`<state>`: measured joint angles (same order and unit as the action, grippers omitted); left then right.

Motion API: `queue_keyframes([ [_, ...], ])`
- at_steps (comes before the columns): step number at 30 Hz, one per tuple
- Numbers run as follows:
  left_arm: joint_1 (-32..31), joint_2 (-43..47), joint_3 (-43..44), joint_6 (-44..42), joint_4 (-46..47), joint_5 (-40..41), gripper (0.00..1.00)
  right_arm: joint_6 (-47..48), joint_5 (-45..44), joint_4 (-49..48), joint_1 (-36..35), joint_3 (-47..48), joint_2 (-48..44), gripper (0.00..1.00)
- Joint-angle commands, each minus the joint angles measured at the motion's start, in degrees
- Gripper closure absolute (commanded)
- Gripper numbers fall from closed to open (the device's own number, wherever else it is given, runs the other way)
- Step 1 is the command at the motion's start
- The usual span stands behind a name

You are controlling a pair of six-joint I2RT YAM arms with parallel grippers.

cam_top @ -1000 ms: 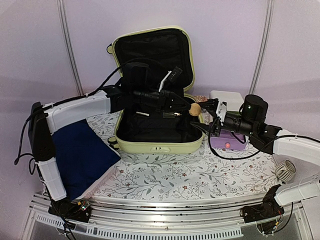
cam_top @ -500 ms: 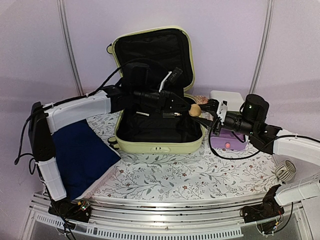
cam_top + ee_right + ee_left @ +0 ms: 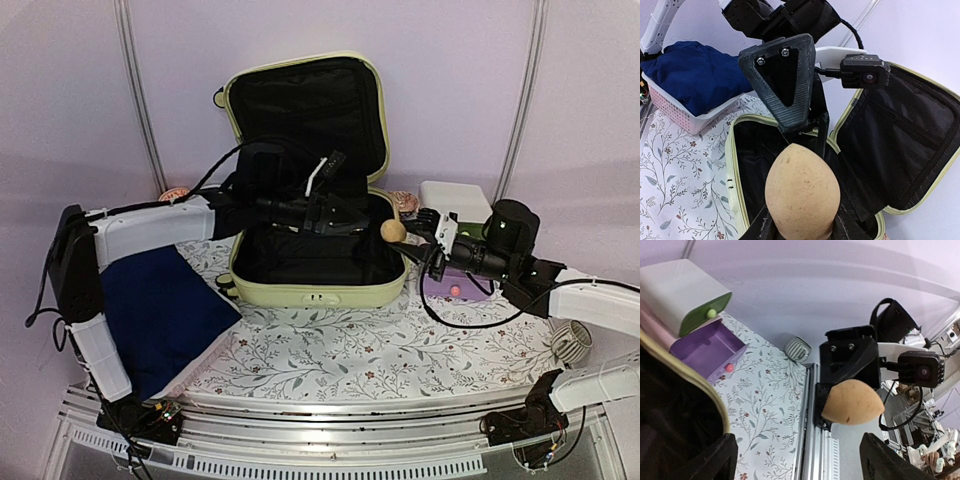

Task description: Open, take out, and arrange the luggage

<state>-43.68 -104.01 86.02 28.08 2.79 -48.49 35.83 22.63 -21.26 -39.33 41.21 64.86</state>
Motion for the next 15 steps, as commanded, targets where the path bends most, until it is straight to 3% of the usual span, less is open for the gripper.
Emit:
queue_keyframes([
  [1, 4.4, 5.9, -5.2, 4.0, 7.5, 4.4, 0.12, -3.5, -6.6, 0.1, 1.6, -3.4, -2.0, 0.65],
  [4, 6.6, 9.1, -9.5, 4.0, 10.4, 5.6, 0.12, -8.2, -9.4, 1.0, 5.6, -5.7, -2.7, 0.70],
  [9, 8.9, 10.5, -12.8, 3.4, 10.1, 6.3, 0.12, -19.3, -12.3, 0.9, 14.2, -8.9, -3.1, 0.70],
  [15, 9.6, 11.0, -14.8, 2.6, 9.1, 8.5, 0.13, -22.8, -18.9, 0.1, 18.7, -11.3, -0.5, 0.68],
])
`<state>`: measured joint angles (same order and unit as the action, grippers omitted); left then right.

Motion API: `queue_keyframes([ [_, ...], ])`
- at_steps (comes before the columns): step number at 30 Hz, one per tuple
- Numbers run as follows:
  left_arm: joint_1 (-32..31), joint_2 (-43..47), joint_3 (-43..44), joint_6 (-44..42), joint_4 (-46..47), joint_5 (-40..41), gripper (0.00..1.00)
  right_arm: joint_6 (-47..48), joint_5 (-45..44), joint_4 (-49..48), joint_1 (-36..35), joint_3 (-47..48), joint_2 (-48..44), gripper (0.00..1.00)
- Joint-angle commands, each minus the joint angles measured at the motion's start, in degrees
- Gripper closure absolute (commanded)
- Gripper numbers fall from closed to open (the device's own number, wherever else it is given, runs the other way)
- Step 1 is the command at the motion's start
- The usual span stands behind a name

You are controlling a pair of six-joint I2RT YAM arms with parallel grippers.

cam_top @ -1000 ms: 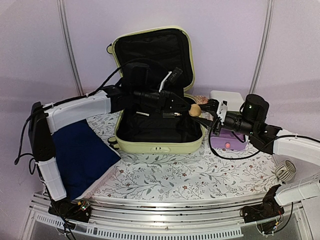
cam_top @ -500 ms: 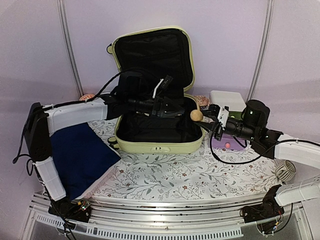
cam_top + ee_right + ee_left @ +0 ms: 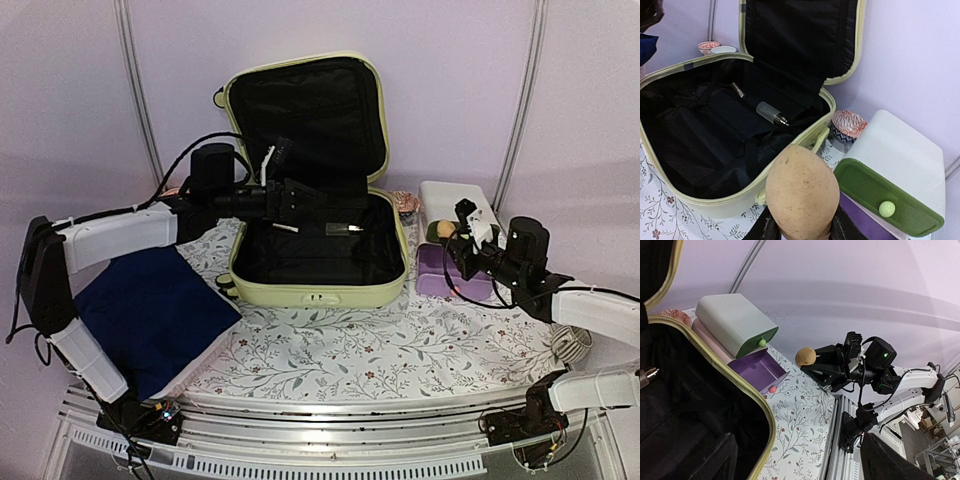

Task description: Open, take out, and arrange the luggage

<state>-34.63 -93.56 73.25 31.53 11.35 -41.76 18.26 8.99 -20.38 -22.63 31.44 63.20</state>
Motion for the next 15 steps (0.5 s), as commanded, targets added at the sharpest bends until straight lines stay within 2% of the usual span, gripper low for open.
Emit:
queue_keyframes([
  [1, 0.5, 0.6, -2.4, -0.8, 0.6, 1.8, 0.13, -6.1, -5.6, -1.3, 3.2, -1.9, 1.6, 0.68],
  [7, 0.8, 0.6, -3.0, -1.1, 0.1, 2.1, 0.14, -6.3, -10.5, -1.8, 6.5, -1.8, 7.2, 0.66],
  [10, 0.9, 0.7, -2.8, -1.7, -0.8, 2.2, 0.14, -5.5, -13.4, -1.7, 7.2, -1.3, 9.5, 0.60],
  [12, 0.9, 0.7, -2.4, -2.4, -1.7, 2.5, 0.14, -5.2, -14.4, -1.6, 7.4, -0.9, 10.4, 0.47],
  [14, 1.0, 0.5, -1.8, -3.4, -3.8, 3.5, 0.14, -5.3, -15.6, -1.5, 7.4, -0.7, 10.9, 0.24],
  [15, 1.1, 0.5, -1.5, -3.8, -4.9, 4.5, 0.14, -5.5, -15.9, -1.4, 7.4, -0.4, 11.1, 0.19],
])
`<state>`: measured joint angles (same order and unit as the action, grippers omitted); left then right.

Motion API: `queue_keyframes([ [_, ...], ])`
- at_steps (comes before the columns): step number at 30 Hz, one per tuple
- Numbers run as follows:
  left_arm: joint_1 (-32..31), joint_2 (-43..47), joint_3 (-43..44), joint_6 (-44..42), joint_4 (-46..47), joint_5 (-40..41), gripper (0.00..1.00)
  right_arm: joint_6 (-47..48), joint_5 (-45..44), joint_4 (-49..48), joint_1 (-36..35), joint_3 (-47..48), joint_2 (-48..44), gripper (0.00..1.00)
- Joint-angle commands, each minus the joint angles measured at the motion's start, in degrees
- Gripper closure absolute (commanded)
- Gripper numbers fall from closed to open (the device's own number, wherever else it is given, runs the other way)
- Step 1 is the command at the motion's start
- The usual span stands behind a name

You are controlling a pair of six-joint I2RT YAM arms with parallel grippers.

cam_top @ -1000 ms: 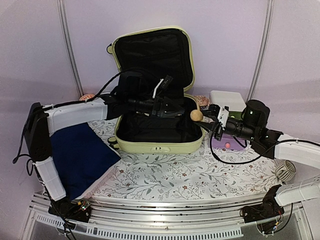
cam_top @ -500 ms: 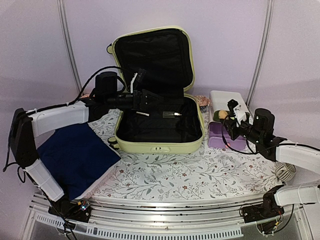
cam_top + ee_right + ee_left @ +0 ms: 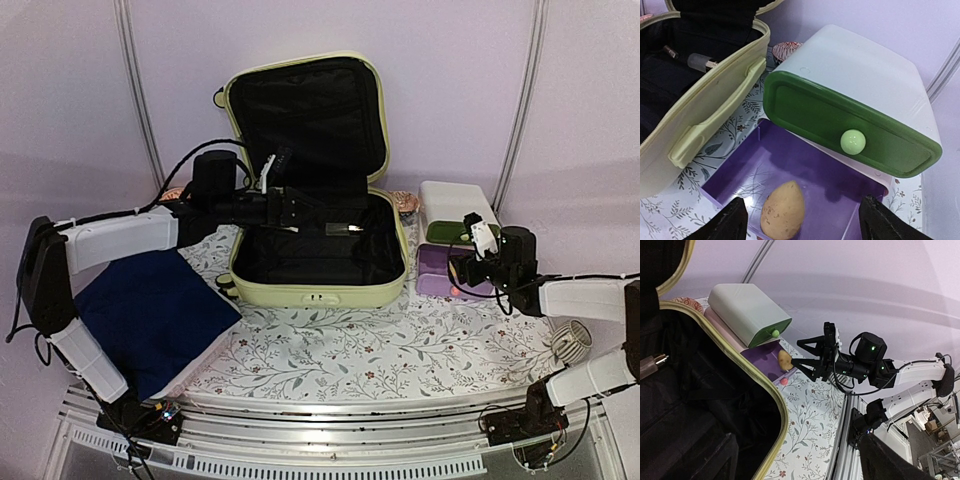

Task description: Open, take out, and arrange the luggage

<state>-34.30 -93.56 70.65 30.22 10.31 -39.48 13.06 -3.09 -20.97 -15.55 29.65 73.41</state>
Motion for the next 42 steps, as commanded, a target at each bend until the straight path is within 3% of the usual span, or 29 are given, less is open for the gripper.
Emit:
queue_keyframes([
  [1, 0.8, 0.5, 1.5, -3.0, -5.2, 3.6, 0.14, -0.4, -3.6, -0.5, 0.3, 1.5, 0.7, 0.15],
  [4, 1.2, 0.4, 2.8, -5.0, -10.0, 10.1, 0.11, -0.9, -2.6, 0.4, 0.3, 1.7, -0.9, 0.08],
  [6, 1.1, -0.2, 4.5, -8.1, -14.4, 16.5, 0.02, -1.2, -1.0, 1.4, 0.3, 1.7, -3.3, 0.07],
  [12, 1.3, -6.4, 11.5, -13.9, -26.5, 40.3, 0.02, -5.8, 3.2, 7.6, 0.3, 4.8, -7.2, 0.01],
  [15, 1.3, -11.0, 16.3, -12.6, -31.0, 47.0, 0.02, -13.6, 1.2, 11.6, 0.3, 7.0, -7.8, 0.01],
  [20, 1.8, -15.7, 19.7, -8.7, -28.9, 46.3, 0.02, -31.6, -4.3, 25.0, 0.4, 12.3, -7.2, 0.01],
  [23, 3.7, -17.1, 18.9, -2.4, -23.3, 43.4, 0.06, -34.3, -4.2, 27.3, 0.6, 12.5, -7.5, 0.01],
  [31, 8.6, -23.6, 15.4, 24.8, -7.7, 37.9, 0.27, -37.5, -3.9, 23.9, 0.6, 8.3, -11.0, 0.01],
  [34, 9.2, -27.1, 16.4, 31.6, -3.3, 36.5, 0.30, -37.5, -4.7, 23.8, 0.6, 7.9, -11.5, 0.00],
  [42, 9.4, -36.9, 27.5, 43.9, -11.0, 40.0, 0.29, -37.9, -6.6, 23.4, 0.6, 6.8, -13.2, 0.00],
])
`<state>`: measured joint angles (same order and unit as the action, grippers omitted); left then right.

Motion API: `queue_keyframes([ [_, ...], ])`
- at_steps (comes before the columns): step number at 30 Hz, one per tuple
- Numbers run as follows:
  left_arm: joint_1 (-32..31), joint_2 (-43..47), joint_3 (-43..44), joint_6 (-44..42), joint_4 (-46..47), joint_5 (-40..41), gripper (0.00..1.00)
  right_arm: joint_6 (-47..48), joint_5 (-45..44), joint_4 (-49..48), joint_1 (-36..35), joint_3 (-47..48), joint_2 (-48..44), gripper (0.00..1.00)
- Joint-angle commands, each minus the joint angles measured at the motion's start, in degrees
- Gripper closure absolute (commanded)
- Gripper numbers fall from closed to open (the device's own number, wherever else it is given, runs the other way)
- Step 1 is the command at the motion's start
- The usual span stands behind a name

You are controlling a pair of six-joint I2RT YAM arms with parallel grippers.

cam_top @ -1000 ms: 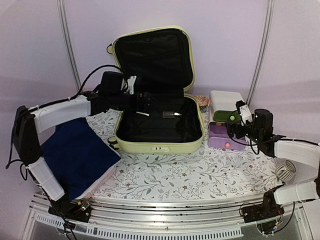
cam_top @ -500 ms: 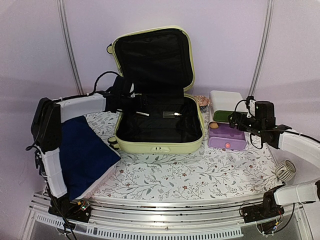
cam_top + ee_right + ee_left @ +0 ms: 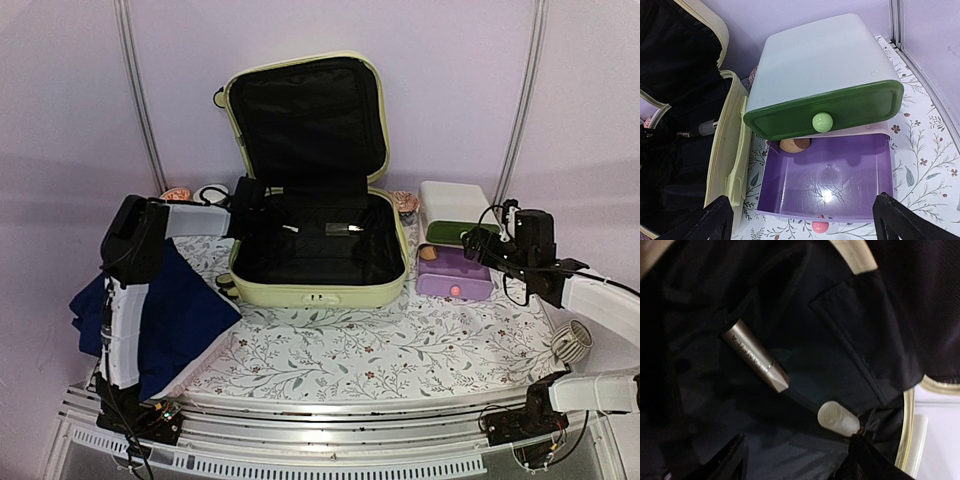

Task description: Open, take out, and arrange the luggage

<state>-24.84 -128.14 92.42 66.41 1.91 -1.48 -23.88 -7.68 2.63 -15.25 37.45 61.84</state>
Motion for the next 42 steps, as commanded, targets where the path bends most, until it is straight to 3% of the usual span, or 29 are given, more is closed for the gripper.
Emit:
queue_keyframes([
  [1, -0.2, -3.7, 7.5, 8.6, -5.0, 3.1, 0.30, -1.1, -2.1, -0.4, 0.3, -1.3, -1.8, 0.00],
  [5, -0.3, -8.5, 16.7, 14.4, -17.7, 7.6, 0.34, -0.7, -2.8, -1.3, 0.3, -1.8, -2.2, 0.00],
  [7, -0.5, -10.6, 20.1, 17.2, -21.3, 9.0, 0.41, -0.5, -2.6, -2.1, 0.4, -2.1, -2.1, 0.01],
  [18, -1.2, -18.4, 30.6, 23.8, -24.3, 12.7, 0.46, 0.0, -1.0, -3.6, 0.3, -2.4, -2.9, 0.01],
  [26, -1.3, -20.4, 30.7, 28.6, -25.2, 13.4, 0.46, 0.5, -1.5, -3.7, 0.4, -3.5, -4.8, 0.01],
  [42, -3.4, -13.5, 18.6, 33.1, -22.2, 9.6, 0.41, 0.0, -0.7, -5.6, 0.4, -4.4, -3.2, 0.01],
])
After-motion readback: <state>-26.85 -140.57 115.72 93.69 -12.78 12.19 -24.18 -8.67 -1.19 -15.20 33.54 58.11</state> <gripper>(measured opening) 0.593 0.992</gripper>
